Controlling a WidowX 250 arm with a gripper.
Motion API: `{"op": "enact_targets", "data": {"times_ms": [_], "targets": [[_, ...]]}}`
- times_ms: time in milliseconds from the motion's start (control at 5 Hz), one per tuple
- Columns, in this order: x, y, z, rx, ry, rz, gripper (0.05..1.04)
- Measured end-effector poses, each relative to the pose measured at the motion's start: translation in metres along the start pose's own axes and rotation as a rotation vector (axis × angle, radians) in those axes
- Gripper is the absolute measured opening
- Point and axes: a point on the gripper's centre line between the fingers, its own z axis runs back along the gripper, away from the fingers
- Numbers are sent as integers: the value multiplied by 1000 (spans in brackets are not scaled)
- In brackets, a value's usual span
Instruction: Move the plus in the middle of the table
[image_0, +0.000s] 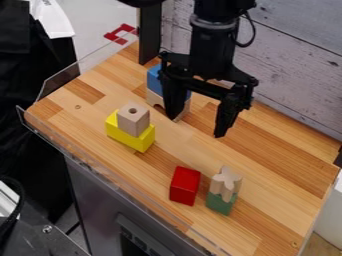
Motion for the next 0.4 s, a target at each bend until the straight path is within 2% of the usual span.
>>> {"op": "enact_targets", "data": {"times_ms": [200, 400], "targets": [[-3, 1, -8, 5, 30, 2, 998], [-7, -3, -16, 2, 34, -13, 998]]}}
